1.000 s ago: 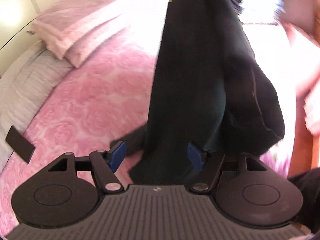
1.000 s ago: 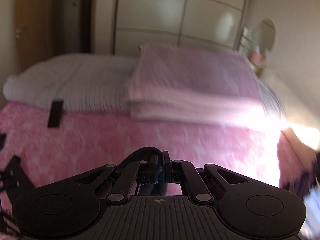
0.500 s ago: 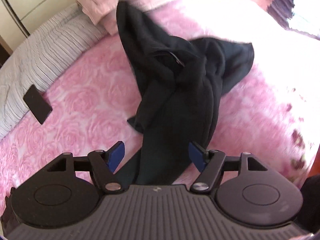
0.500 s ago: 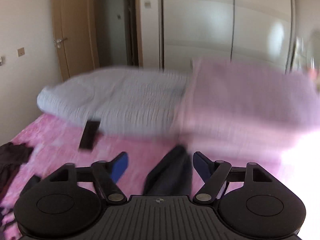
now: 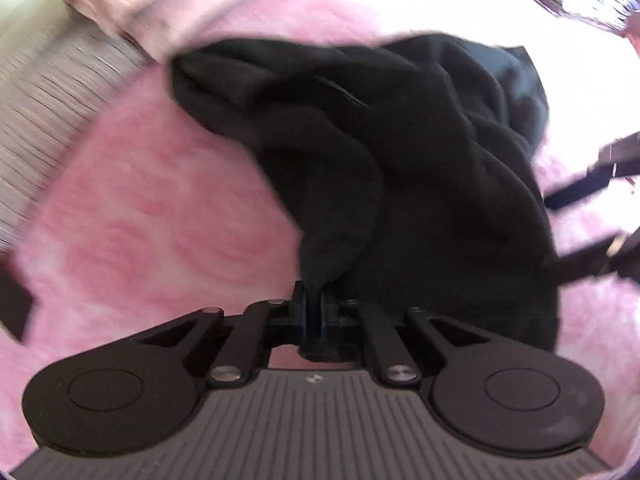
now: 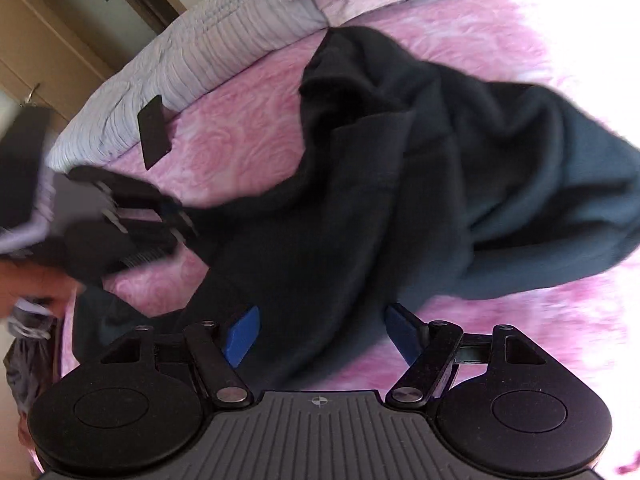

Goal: Fold clothes

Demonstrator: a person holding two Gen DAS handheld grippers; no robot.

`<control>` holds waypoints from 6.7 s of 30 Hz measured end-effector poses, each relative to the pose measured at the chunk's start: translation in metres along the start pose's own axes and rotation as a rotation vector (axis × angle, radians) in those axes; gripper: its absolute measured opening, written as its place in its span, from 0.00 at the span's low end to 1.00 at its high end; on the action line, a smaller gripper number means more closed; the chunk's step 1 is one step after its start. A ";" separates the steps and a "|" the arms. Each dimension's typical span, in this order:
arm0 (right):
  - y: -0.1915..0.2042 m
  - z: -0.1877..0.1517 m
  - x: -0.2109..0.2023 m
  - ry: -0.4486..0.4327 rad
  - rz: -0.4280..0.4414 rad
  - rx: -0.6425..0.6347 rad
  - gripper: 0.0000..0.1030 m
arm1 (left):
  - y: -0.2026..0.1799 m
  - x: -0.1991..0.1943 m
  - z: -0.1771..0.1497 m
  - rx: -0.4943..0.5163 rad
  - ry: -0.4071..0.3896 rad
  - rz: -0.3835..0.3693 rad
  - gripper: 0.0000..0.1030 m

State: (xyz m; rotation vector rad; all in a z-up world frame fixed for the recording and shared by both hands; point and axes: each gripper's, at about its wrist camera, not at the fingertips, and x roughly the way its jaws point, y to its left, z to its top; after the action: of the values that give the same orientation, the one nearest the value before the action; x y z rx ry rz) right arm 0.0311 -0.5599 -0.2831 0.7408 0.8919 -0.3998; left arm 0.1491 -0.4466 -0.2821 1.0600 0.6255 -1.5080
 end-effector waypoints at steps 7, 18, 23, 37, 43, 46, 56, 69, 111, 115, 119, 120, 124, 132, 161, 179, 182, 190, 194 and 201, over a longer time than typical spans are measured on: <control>0.008 0.017 0.031 0.067 -0.046 0.052 0.06 | 0.118 -0.118 -0.042 -0.195 -0.073 0.356 0.04; 0.001 0.014 -0.151 -0.090 -0.267 -0.139 0.00 | 0.120 -0.227 -0.116 -0.210 -0.078 0.513 0.04; 0.008 -0.005 -0.271 -0.226 -0.445 -0.153 0.00 | 0.112 -0.288 -0.163 -0.262 -0.055 0.563 0.04; 0.036 -0.054 -0.270 -0.164 -0.460 -0.136 0.01 | 0.015 -0.222 -0.194 -0.072 0.160 0.219 0.46; 0.018 -0.064 -0.258 -0.057 -0.460 -0.163 0.01 | -0.074 -0.149 -0.143 0.105 0.011 -0.068 0.60; 0.001 -0.058 -0.265 -0.027 -0.477 -0.187 0.01 | -0.112 -0.108 -0.118 0.235 -0.059 -0.183 0.74; -0.063 -0.044 -0.273 0.044 -0.457 -0.209 0.01 | -0.119 -0.081 -0.071 0.223 -0.044 -0.310 0.01; -0.021 -0.006 -0.340 -0.401 -0.387 -0.299 0.01 | -0.058 -0.299 -0.057 0.022 -0.404 0.164 0.02; -0.060 0.254 -0.078 -0.190 -0.356 -0.538 0.04 | 0.047 -0.066 0.045 -0.250 0.019 0.371 0.17; -0.093 0.220 -0.036 -0.128 -0.337 -0.528 0.76 | 0.031 -0.045 0.018 -0.301 0.114 0.282 0.21; -0.122 0.168 -0.013 -0.001 -0.278 -0.426 0.76 | 0.013 -0.023 -0.006 -0.295 0.171 0.194 0.26; -0.128 0.157 -0.013 0.022 -0.255 -0.389 0.76 | 0.008 -0.017 -0.010 -0.285 0.184 0.174 0.26; -0.141 0.126 -0.019 0.103 -0.142 -0.301 0.75 | -0.013 -0.001 -0.023 -0.253 0.203 0.096 0.26; -0.220 0.157 -0.011 0.135 -0.149 -0.170 0.48 | -0.008 0.030 -0.009 -0.227 0.216 0.080 0.27; -0.285 0.191 -0.055 -0.016 -0.503 -0.328 0.66 | 0.099 0.103 0.037 -0.346 0.178 0.186 0.16; -0.329 0.066 -0.135 0.127 -0.349 0.055 0.03 | 0.006 0.071 0.080 -0.168 0.143 0.095 0.17; -0.335 0.083 -0.162 0.088 -0.487 -0.037 0.03 | -0.011 0.071 0.094 -0.142 0.138 0.068 0.17; -0.363 0.146 -0.198 -0.114 -0.725 -0.090 0.70 | -0.056 0.066 0.131 -0.057 0.092 0.014 0.17; -0.344 0.119 -0.190 -0.123 -0.673 -0.064 0.70 | -0.096 0.059 0.147 -0.006 0.053 -0.067 0.18; -0.373 0.025 -0.179 -0.032 -0.619 0.173 0.70 | -0.207 0.058 0.178 0.148 -0.011 -0.296 0.30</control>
State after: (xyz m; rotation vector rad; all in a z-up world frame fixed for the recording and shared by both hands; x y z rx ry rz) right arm -0.2821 -0.8318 -0.2803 0.6004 1.0578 -1.0436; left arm -0.0970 -0.5783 -0.2870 1.1057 0.6939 -1.8392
